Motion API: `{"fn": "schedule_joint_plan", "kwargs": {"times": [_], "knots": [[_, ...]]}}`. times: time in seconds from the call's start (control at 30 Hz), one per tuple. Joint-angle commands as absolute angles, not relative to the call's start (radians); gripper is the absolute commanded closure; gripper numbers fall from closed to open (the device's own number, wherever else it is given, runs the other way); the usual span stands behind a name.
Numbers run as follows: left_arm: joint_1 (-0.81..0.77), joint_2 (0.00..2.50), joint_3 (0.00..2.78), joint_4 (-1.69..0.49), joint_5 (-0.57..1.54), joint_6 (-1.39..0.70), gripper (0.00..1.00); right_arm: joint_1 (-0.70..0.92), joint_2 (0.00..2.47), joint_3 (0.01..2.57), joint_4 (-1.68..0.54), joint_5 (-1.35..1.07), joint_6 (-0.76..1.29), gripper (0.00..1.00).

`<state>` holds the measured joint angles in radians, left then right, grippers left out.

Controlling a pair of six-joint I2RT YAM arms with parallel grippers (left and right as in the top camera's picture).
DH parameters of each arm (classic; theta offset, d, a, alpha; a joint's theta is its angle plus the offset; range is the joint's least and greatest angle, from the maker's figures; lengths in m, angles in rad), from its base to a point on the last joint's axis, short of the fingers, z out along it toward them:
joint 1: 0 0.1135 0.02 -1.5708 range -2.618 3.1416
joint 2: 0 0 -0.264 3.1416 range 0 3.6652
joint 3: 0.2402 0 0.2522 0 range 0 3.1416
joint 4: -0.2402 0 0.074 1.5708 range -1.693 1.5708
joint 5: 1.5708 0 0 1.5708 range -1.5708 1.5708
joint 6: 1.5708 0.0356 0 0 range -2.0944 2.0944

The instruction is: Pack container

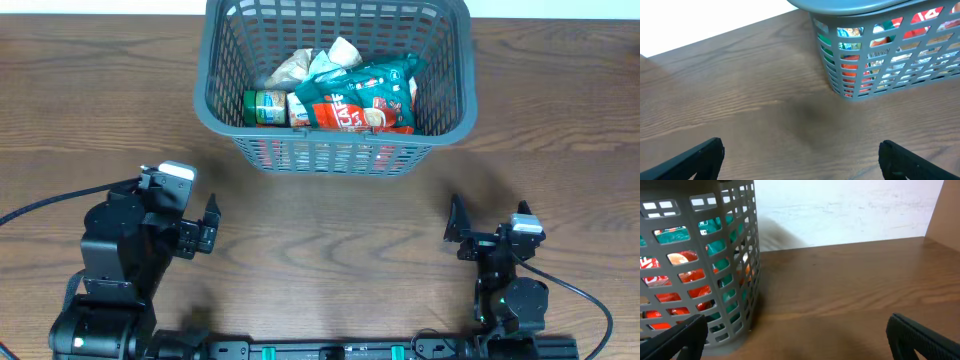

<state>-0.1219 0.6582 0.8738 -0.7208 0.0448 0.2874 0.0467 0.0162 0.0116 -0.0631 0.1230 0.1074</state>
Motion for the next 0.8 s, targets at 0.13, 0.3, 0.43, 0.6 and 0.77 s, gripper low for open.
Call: {"fn": "schedule_joint_plan", "kwargs": {"times": [0.13,0.3,0.43,0.6,0.77], "knots": [[-0.126,0.657,0.873,-0.717,0.037,0.275,0.01,0.036,0.005,0.006,-0.063,0.123,0.126,0.01],[-0.126,0.657,0.873,-0.717,0.037,0.275,0.01,0.036,0.005,0.006,-0.063,0.123,0.126,0.01],[-0.126,0.657,0.873,-0.717,0.037,0.275,0.01,0.036,0.005,0.006,-0.063,0.123,0.126,0.01],[-0.126,0.657,0.873,-0.717,0.037,0.275,0.01,0.036,0.005,0.006,-0.063,0.123,0.126,0.01],[-0.126,0.595,0.871,-0.838,0.063,0.271,0.02,0.036,0.005,0.006,-0.063,0.123,0.126,0.01]]}}
